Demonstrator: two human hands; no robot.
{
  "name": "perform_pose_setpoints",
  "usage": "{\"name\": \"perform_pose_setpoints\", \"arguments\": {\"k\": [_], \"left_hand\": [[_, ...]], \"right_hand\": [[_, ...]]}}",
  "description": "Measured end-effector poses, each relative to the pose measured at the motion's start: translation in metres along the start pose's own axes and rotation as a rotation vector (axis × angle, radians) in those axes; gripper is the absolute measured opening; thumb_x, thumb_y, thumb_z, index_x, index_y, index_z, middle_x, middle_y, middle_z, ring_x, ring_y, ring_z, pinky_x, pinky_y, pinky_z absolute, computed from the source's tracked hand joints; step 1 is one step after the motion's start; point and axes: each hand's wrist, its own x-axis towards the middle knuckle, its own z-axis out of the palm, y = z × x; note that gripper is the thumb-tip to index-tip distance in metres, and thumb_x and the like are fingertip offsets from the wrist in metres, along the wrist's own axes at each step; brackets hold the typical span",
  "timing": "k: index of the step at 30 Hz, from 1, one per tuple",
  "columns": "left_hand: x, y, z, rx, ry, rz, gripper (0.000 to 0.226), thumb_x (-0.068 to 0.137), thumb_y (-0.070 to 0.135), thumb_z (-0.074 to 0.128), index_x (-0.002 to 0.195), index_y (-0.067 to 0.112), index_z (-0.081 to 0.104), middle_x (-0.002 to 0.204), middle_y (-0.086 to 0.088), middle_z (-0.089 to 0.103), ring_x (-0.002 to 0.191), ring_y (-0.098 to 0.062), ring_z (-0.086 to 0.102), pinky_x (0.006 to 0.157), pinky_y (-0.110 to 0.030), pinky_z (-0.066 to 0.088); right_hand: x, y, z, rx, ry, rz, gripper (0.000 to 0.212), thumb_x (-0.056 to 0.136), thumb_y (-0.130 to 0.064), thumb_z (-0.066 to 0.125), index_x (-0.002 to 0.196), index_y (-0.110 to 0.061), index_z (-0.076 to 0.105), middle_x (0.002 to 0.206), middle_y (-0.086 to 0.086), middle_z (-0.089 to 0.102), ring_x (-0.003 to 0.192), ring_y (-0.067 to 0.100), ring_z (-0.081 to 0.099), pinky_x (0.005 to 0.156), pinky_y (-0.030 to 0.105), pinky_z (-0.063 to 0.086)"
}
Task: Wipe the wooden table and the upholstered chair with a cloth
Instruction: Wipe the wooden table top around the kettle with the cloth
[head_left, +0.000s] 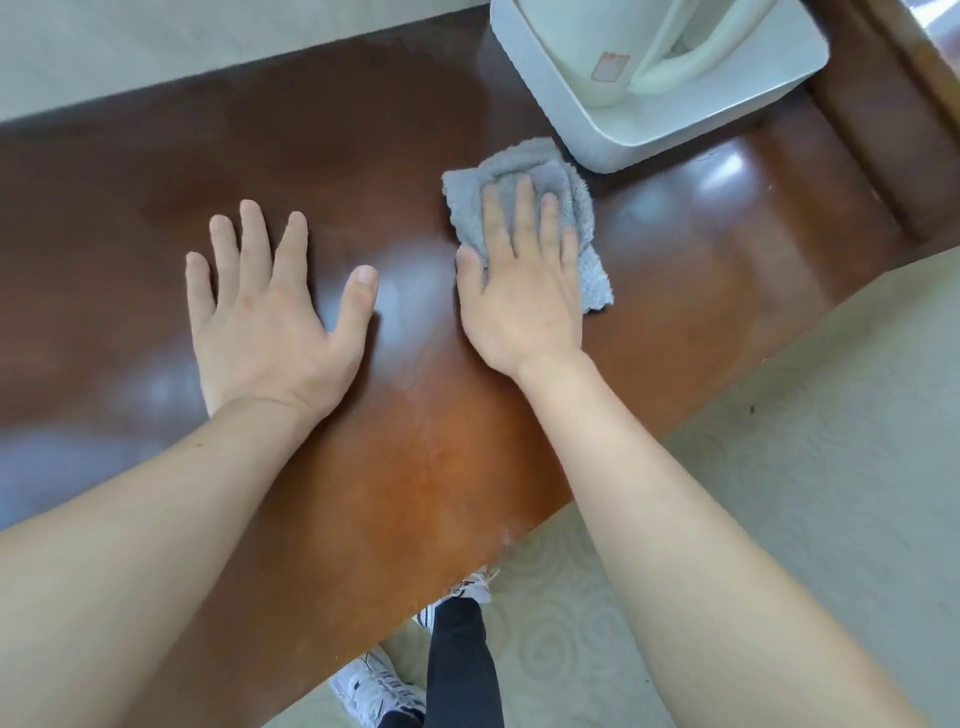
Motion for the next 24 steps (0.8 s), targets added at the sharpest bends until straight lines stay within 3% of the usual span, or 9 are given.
{"name": "perform_pose_setpoints", "arguments": {"k": [6,10,13,16,24], "left_hand": [[-0.002,0.002,-0.006,-0.011,-0.008,-0.049,0.086,0.094,0.07,0.012,0.16,0.017,0.027,0.169,-0.011,0.014,0.156,-0.028,0.004,0.126,-0.044,0.001],[-0.003,0.005,-0.015,-0.021,-0.072,-0.061,0.086,0.092,0.069,0.011,0.161,0.019,0.025,0.17,-0.009,0.01,0.157,-0.025,0.001,0.126,-0.042,0.0],[-0.003,0.006,-0.015,-0.016,-0.084,-0.066,0.089,0.09,0.07,0.009,0.161,0.019,0.025,0.17,-0.009,0.009,0.157,-0.025,0.001,0.126,-0.043,0.0],[-0.001,0.005,-0.011,0.01,-0.086,-0.063,0.088,0.091,0.07,0.01,0.161,0.019,0.024,0.17,-0.009,0.009,0.157,-0.025,0.001,0.126,-0.044,0.001],[0.002,0.003,-0.003,0.048,-0.069,-0.064,0.085,0.094,0.071,0.017,0.161,0.018,0.025,0.17,-0.009,0.011,0.157,-0.027,0.002,0.126,-0.047,0.004]], "right_hand": [[-0.159,-0.021,0.019,-0.002,-0.053,-0.203,0.062,0.102,-0.043,0.029,0.159,-0.024,0.012,0.167,0.002,0.005,0.154,0.022,-0.003,0.124,0.046,0.005],[-0.192,-0.015,0.013,-0.054,-0.166,-0.275,0.062,0.103,-0.049,0.027,0.159,-0.027,0.011,0.167,-0.002,0.003,0.154,0.021,-0.001,0.122,0.046,0.01],[-0.151,-0.008,0.006,-0.085,-0.193,-0.3,0.062,0.103,-0.053,0.02,0.158,-0.031,0.003,0.167,-0.005,-0.001,0.154,0.019,-0.005,0.124,0.044,0.005],[-0.077,-0.011,0.004,-0.057,-0.151,-0.171,0.063,0.102,-0.053,0.014,0.157,-0.03,-0.005,0.167,-0.004,-0.007,0.153,0.02,-0.01,0.124,0.043,-0.003],[0.067,-0.024,-0.001,-0.077,-0.077,-0.162,0.061,0.105,-0.049,0.016,0.159,-0.025,-0.001,0.167,0.0,-0.005,0.153,0.024,-0.007,0.124,0.044,-0.004]]}}
